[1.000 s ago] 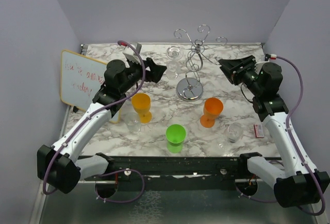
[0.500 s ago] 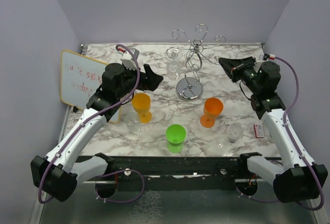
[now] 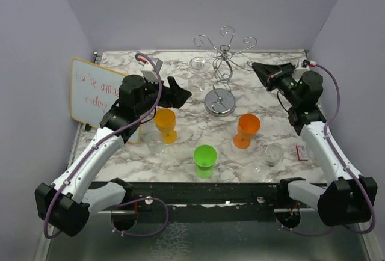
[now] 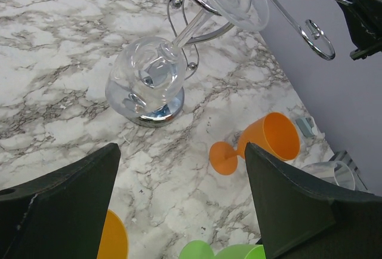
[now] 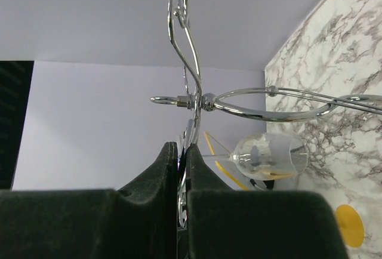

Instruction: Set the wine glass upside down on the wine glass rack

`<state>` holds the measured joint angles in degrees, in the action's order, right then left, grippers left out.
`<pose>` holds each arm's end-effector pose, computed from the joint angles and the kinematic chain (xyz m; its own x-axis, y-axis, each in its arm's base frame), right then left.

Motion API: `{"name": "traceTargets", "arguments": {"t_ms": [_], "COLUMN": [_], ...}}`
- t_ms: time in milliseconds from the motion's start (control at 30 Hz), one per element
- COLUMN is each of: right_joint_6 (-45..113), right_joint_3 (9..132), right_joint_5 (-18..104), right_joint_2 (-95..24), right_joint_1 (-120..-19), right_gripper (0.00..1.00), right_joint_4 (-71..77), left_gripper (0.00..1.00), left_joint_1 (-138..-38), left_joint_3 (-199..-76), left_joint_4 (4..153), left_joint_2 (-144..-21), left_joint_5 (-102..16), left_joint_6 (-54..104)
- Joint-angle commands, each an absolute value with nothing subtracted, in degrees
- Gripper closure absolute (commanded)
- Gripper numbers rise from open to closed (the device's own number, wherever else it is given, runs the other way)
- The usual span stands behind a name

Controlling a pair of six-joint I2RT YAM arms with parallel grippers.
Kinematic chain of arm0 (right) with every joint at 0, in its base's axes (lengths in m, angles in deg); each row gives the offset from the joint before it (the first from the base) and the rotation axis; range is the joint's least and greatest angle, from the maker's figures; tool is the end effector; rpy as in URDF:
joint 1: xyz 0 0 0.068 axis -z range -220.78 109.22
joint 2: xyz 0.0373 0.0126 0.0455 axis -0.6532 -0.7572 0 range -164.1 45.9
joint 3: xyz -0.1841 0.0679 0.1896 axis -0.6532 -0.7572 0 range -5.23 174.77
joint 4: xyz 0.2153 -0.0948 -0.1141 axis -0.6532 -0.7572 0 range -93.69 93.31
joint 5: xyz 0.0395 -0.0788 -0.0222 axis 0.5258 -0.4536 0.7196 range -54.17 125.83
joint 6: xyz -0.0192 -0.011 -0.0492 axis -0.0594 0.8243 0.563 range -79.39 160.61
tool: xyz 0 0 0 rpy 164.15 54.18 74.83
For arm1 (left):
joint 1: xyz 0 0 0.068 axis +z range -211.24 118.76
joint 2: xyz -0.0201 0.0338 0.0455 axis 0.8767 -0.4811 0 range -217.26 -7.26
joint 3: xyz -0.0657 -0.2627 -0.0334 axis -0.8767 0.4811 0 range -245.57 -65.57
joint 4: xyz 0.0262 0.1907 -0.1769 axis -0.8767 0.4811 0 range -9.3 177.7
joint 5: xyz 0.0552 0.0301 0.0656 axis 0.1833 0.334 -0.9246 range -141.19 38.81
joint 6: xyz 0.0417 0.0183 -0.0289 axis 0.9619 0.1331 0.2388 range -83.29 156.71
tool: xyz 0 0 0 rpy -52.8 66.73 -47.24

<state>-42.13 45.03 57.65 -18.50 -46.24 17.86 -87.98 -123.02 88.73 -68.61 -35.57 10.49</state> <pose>0.2627 0.0384 0.3508 -0.4537 0.8818 -0.1290 -0.0651 0.1116 0.9916 0.2170 -0.1200 0.3661 -0.4609 -0.2443 -0.8531 0.5183 0.7062 -0.4823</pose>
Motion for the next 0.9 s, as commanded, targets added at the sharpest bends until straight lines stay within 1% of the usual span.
{"name": "traceTargets", "arguments": {"t_ms": [0, 300, 500, 700, 867], "right_joint_6": [-38.7, -34.2, -28.2, -26.2, -28.0], "right_joint_3": [42.5, 44.6, 48.4, 48.8, 45.1], "right_joint_5": [61.9, 64.9, 67.2, 66.0, 63.0], "right_joint_2": [-23.1, -30.9, -36.2, -37.3, -35.4], "right_joint_1": [-46.5, -46.5, -46.5, -46.0, -43.8], "right_gripper": [0.99, 0.99, 0.99, 0.99, 0.97], "right_joint_4": [17.9, 25.5, 26.8, 27.2, 27.4], "left_gripper": [0.14, 0.14, 0.14, 0.14, 0.14], "left_joint_1": [-88.0, -88.0, -88.0, -88.0, -88.0], "left_joint_3": [-122.2, -122.2, -122.5, -122.7, -123.4], "left_joint_4": [88.8, 88.7, 89.0, 89.6, 90.5], "left_joint_2": [-68.6, -69.2, -69.5, -69.2, -68.9], "left_joint_5": [-33.5, -32.7, -32.6, -32.5, -32.4], "left_joint_6": [9.4, 9.5, 9.6, 9.8, 10.2]}}
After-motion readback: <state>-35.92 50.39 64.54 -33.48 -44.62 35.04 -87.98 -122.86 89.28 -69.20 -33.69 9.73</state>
